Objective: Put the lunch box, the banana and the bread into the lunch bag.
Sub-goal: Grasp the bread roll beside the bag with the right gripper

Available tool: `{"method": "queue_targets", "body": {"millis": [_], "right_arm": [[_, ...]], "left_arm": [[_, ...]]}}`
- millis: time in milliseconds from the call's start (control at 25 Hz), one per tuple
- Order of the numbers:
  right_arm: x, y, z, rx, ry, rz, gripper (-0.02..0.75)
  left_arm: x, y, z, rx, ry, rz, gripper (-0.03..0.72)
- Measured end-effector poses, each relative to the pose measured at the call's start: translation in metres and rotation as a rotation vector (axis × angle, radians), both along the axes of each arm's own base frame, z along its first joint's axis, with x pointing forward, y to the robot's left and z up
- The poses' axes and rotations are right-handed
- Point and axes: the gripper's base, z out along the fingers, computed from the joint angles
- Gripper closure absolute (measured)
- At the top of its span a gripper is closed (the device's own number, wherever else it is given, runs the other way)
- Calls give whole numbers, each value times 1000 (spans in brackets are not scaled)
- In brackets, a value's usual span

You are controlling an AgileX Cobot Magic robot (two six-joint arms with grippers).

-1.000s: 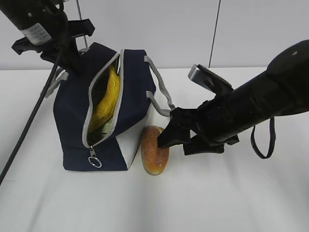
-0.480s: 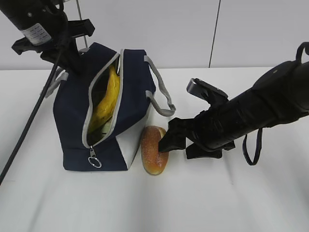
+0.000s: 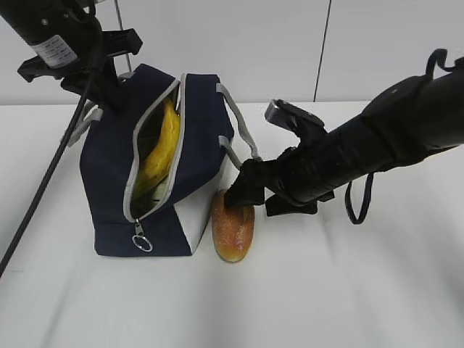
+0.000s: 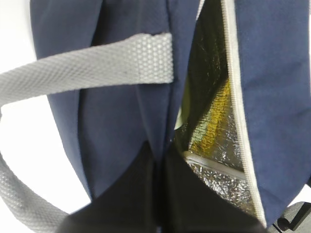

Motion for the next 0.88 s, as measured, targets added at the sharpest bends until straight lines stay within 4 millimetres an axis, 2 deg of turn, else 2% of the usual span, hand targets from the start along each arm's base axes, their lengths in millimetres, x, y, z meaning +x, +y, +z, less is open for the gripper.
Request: {"method": "queue_targets", "body": {"millis": [240,560,800,880], "right_arm": [[7,4,-22,-4,59,19,91],[18,12,-27,25,76,59,153],[19,13,-27,27,78,62,188],[19,13,-27,27,78,62,223]], "left_arm": [[0,0,0,0,0,0,688],[0,0,0,0,0,0,688],[0,0,0,0,0,0,688],[0,0,0,0,0,0,688]]}}
